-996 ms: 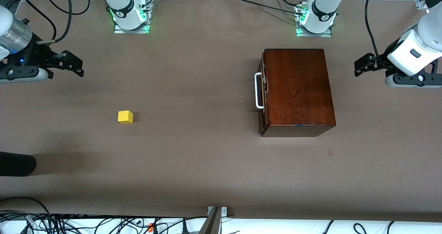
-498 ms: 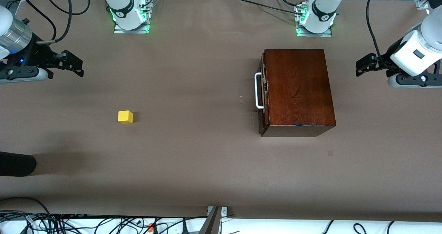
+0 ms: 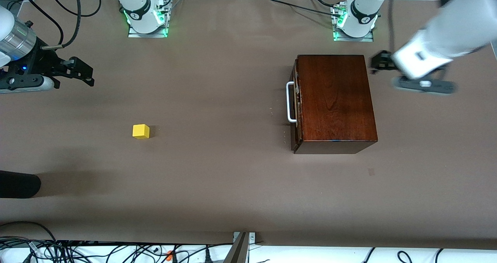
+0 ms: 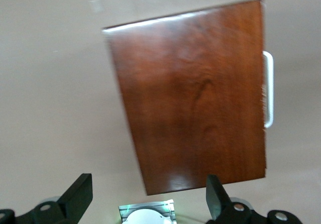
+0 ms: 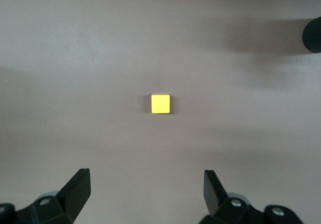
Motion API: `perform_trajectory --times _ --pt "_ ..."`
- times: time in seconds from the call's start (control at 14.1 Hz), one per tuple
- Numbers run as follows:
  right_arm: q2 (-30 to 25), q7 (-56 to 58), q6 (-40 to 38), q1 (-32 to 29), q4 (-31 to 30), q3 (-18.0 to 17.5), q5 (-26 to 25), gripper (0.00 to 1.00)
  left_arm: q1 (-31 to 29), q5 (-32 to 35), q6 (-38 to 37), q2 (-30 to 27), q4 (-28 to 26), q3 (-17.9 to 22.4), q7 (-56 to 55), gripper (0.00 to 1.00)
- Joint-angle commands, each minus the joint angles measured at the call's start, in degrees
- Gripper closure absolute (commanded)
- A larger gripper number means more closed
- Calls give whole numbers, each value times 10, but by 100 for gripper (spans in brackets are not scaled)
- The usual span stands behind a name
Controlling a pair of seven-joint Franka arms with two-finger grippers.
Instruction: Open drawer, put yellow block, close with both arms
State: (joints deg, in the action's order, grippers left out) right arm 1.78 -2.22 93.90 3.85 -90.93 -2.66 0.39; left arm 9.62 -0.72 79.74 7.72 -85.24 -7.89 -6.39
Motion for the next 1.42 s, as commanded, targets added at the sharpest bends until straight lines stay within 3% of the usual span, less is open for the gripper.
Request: perform_trajectory --times 0.0,0.43,0.93,1.35 --pt "5 5 -6 -7 14 -2 10 0 57 -4 30 43 15 -2 -30 0" --pt "5 5 -6 -7 14 -1 10 0 199 40 127 121 6 -2 -216 0" --pt "5 5 -6 -7 14 -1 10 0 247 115 191 158 -48 -3 -267 0" --pt "4 6 -4 -7 14 -1 8 0 261 120 258 165 -97 -3 -314 0"
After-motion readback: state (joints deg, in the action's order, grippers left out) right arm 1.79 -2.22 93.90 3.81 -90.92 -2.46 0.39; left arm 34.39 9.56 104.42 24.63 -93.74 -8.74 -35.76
